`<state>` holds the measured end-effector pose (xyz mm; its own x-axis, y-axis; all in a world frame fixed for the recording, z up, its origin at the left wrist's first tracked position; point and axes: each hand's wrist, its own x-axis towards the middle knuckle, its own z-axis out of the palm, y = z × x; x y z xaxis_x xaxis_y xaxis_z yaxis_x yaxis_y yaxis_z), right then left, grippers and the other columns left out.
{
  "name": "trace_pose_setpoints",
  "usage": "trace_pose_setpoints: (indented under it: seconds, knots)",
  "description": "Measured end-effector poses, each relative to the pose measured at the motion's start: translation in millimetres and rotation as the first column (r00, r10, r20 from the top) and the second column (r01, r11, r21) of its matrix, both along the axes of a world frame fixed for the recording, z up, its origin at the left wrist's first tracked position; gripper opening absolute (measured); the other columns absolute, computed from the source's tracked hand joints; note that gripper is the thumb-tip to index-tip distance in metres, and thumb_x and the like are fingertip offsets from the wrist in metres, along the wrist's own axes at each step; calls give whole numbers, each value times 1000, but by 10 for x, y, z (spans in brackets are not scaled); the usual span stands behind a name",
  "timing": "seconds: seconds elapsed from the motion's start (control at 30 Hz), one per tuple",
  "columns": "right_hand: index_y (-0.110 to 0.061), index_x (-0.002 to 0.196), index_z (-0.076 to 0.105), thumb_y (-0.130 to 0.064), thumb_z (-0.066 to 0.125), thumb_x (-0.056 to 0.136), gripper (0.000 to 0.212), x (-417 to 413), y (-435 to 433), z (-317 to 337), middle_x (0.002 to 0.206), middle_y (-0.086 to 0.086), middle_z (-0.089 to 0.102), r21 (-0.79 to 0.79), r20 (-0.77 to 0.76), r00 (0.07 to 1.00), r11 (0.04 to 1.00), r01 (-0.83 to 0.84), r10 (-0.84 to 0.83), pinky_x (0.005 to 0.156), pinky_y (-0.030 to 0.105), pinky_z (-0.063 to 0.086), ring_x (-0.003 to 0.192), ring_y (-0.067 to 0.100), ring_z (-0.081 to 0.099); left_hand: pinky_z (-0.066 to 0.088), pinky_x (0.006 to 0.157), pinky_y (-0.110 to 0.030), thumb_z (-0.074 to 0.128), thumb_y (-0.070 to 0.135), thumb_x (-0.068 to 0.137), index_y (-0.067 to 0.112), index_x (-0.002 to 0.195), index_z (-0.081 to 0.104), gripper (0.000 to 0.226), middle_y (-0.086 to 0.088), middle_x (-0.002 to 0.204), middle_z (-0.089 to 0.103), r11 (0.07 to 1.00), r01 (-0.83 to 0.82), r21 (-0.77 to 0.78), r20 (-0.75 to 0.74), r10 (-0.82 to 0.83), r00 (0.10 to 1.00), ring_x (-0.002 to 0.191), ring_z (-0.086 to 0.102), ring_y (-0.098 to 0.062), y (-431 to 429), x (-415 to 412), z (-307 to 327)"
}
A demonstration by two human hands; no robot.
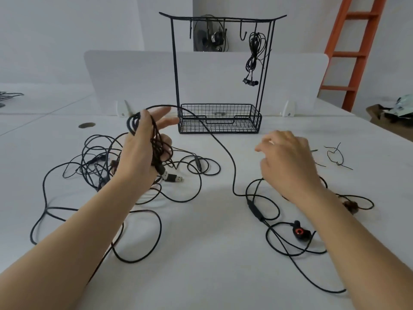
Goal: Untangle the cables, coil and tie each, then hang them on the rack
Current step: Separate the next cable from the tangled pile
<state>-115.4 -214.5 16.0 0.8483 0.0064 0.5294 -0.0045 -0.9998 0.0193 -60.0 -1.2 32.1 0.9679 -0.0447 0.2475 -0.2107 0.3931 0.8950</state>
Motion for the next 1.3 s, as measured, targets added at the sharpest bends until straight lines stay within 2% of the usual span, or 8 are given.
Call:
trace_pose_setpoints:
  seconds: [0.13,0.27,0.5,0.6,0.83,1.0,1.13,1.3]
  knots:
    - [-10,137,39,-29,42,96,45,-86,483,-35,125,0,53,786,-43,889,565,-251,456,89,17,37,113,12,52,31,39,-16,25,39,99,24,100,65,43,6,85,70,984,110,139,55,-119,991,51,43,-7,-94,-98,-37]
    - [-10,94,62,-21,41,97,24,-83,548,-118,48,-5,52,982,11,821,148,-117,571,38,16,31,38,6,41,29,36,-15,24,41,99,23,102,63,44,3,80,68,991,132,-28,-2,-132,991,48,43,-6,-138,-122,3]
    - [-11,89,65,-23,43,96,26,-114,454,-57,40,-8,42,894,-357,609,449,3,708,38,12,26,37,3,34,40,67,-22,34,41,99,16,50,54,58,2,55,62,949,30,-313,-299,-128,945,63,57,-11,-85,5,-75]
    - [-14,81,67,-21,51,92,21,-98,443,-73,39,-10,39,874,-315,713,484,-38,626,40,12,27,37,3,33,47,57,-21,35,42,98,17,52,34,53,4,38,36,905,11,-426,-324,-164,932,40,52,-11,-35,38,-62]
    - [-17,70,62,-1,58,84,22,-3,282,-23,34,-15,44,957,180,963,190,-219,202,40,7,27,35,1,36,17,31,-11,50,52,81,20,58,29,45,5,40,27,889,419,184,-468,-295,833,26,18,-4,-53,-43,-74]
    - [-18,71,63,4,57,83,26,-41,317,-17,38,-18,50,934,235,936,205,-292,263,44,6,30,39,-2,44,19,37,-14,60,60,49,14,62,36,54,-4,48,50,598,531,600,-439,-308,844,30,17,-8,-154,-251,-47]
    - [-18,70,63,4,59,82,25,-61,379,-30,38,-19,51,922,223,925,241,-302,308,43,5,30,38,-3,45,22,41,-18,63,67,68,16,52,33,61,6,36,34,229,412,882,-374,-192,907,33,24,-13,-217,-295,-126]
    - [-20,69,62,-2,61,83,23,-12,310,-69,38,-19,50,931,176,956,277,-239,233,44,5,31,38,-2,42,15,35,-14,42,50,91,17,51,28,54,2,42,23,463,520,718,-406,-329,853,36,15,-11,-183,-244,-93]
